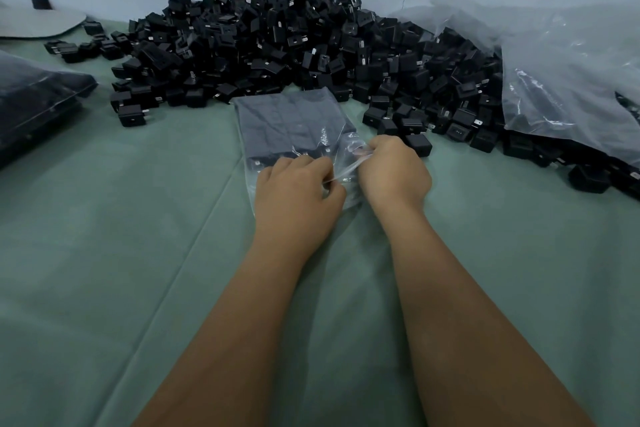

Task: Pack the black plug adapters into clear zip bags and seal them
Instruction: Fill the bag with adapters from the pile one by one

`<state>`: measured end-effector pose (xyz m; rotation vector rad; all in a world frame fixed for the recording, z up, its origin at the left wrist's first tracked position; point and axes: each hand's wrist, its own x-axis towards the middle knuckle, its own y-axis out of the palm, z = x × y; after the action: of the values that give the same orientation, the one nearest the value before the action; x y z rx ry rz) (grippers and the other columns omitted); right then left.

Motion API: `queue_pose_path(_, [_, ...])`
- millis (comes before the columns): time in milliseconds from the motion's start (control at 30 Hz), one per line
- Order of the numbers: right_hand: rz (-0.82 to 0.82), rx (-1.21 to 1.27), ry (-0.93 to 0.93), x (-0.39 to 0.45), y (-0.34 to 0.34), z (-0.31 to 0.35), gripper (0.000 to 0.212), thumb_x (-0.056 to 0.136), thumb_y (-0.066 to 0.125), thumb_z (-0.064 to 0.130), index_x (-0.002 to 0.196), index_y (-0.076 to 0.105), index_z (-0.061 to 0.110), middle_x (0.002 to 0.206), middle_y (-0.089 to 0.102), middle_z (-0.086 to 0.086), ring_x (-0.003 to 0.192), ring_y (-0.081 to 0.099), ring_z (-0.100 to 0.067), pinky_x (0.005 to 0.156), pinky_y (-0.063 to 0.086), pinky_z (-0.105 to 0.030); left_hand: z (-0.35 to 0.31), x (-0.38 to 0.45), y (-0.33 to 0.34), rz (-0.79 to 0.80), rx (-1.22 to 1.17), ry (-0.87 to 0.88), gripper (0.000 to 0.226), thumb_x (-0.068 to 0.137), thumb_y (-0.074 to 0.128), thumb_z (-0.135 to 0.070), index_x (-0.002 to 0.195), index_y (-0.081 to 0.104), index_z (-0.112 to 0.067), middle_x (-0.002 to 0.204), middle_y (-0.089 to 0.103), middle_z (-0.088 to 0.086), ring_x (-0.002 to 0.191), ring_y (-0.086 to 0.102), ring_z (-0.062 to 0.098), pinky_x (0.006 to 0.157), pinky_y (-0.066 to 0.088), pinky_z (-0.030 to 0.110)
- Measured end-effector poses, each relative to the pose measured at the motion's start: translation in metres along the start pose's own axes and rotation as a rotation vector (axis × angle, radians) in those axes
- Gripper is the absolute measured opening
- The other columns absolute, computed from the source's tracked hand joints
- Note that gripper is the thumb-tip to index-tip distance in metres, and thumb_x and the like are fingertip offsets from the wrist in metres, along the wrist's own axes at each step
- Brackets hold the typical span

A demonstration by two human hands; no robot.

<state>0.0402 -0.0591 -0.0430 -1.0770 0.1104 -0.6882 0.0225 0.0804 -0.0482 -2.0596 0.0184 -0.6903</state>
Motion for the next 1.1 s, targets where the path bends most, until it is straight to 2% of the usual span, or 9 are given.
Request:
queue_pose_path(300, [0.011,-0.097,-0.005,0.004,0.003,0.007,0.010,0.087,0.049,0.010,0.080,0.049,0.018,0.064,0.043,0.001,0.055,0.040,-0.018,0.047,0.020,-0.024,-0.001,0.000,-0.001,0.011,0.019,0.002,0.019,0.087,0.054,-0.028,0.072,0.045,-0.019,0.075,0.045,-0.007,0.078,0.039,0.019,0.075,0.026,0.031])
queue_pose_path(367, [0.013,-0.065,-0.027,0.003,0.003,0.004,0.006,0.087,0.051,0.014,0.089,0.051,0.019,0.064,0.043,0.003,0.061,0.047,-0.021,0.047,0.021,-0.025,0.000,-0.001,-0.001,0.002,0.021,0.000,0.019,0.086,0.055,-0.027,0.072,0.045,-0.018,0.074,0.046,-0.006,0.077,0.040,0.019,0.075,0.025,0.031])
queue_pose_path(400, [0.003,-0.024,-0.040,0.002,0.002,0.000,0.015,0.086,0.052,0.012,0.099,0.052,0.021,0.066,0.045,0.004,0.063,0.048,-0.020,0.048,0.024,-0.026,0.001,-0.001,-0.001,-0.003,0.021,-0.004,0.019,0.086,0.055,-0.027,0.072,0.046,-0.018,0.075,0.047,-0.006,0.077,0.040,0.019,0.074,0.025,0.030])
queue_pose_path(467, [-0.029,0.079,-0.099,-0.002,0.000,-0.005,0.042,0.082,0.052,0.003,0.118,0.049,0.025,0.077,0.049,0.005,0.074,0.050,-0.019,0.054,0.032,-0.029,0.001,-0.001,-0.001,-0.005,0.017,-0.010,0.018,0.086,0.054,-0.026,0.073,0.046,-0.017,0.075,0.048,-0.005,0.077,0.040,0.019,0.074,0.024,0.030])
queue_pose_path(533, [-0.079,0.152,-0.210,-0.006,-0.002,-0.009,0.054,0.078,0.051,-0.006,0.120,0.051,0.029,0.098,0.047,0.004,0.094,0.047,-0.019,0.062,0.037,-0.031,0.001,-0.002,-0.002,-0.002,0.009,-0.012,0.018,0.086,0.054,-0.025,0.072,0.045,-0.017,0.074,0.046,-0.005,0.076,0.040,0.020,0.073,0.024,0.030])
queue_pose_path(667, [-0.062,0.087,-0.462,-0.015,-0.004,-0.015,0.047,0.076,0.055,-0.009,0.109,0.063,0.024,0.113,0.051,0.006,0.104,0.042,-0.017,0.077,0.041,-0.031,0.000,-0.003,-0.001,0.009,0.017,0.001,0.018,0.087,0.051,-0.032,0.077,0.053,-0.017,0.080,0.052,-0.005,0.083,0.047,0.020,0.077,0.027,0.030])
queue_pose_path(800, [-0.063,-0.056,-0.626,-0.018,-0.004,-0.012,0.048,0.077,0.060,-0.004,0.119,0.064,0.020,0.129,0.052,0.004,0.120,0.040,-0.018,0.097,0.036,-0.032,-0.001,-0.004,-0.003,-0.100,0.030,-0.129,0.038,0.087,0.038,-0.044,0.090,0.066,-0.018,0.101,0.059,-0.001,0.098,0.048,0.022,0.085,0.029,0.034])
queue_pose_path(967, [0.062,-0.038,-0.521,-0.021,-0.006,-0.010,0.035,0.081,0.048,-0.004,0.104,0.069,0.011,0.105,0.060,-0.002,0.103,0.049,-0.021,0.078,0.045,-0.033,0.004,-0.004,-0.003,-0.047,0.151,-0.267,0.030,0.094,0.043,-0.036,0.103,0.064,-0.015,0.111,0.054,0.008,0.105,0.044,0.028,0.088,0.030,0.038])
queue_pose_path(1100, [0.035,-0.083,-0.457,-0.029,-0.008,-0.007,0.021,0.074,0.050,0.000,0.086,0.064,0.011,0.089,0.057,0.000,0.089,0.048,-0.019,0.057,0.030,-0.028,0.004,-0.004,-0.007,-0.049,0.153,-0.264,0.030,0.093,0.043,-0.030,0.096,0.066,-0.011,0.104,0.056,0.011,0.098,0.046,0.030,0.078,0.025,0.036])
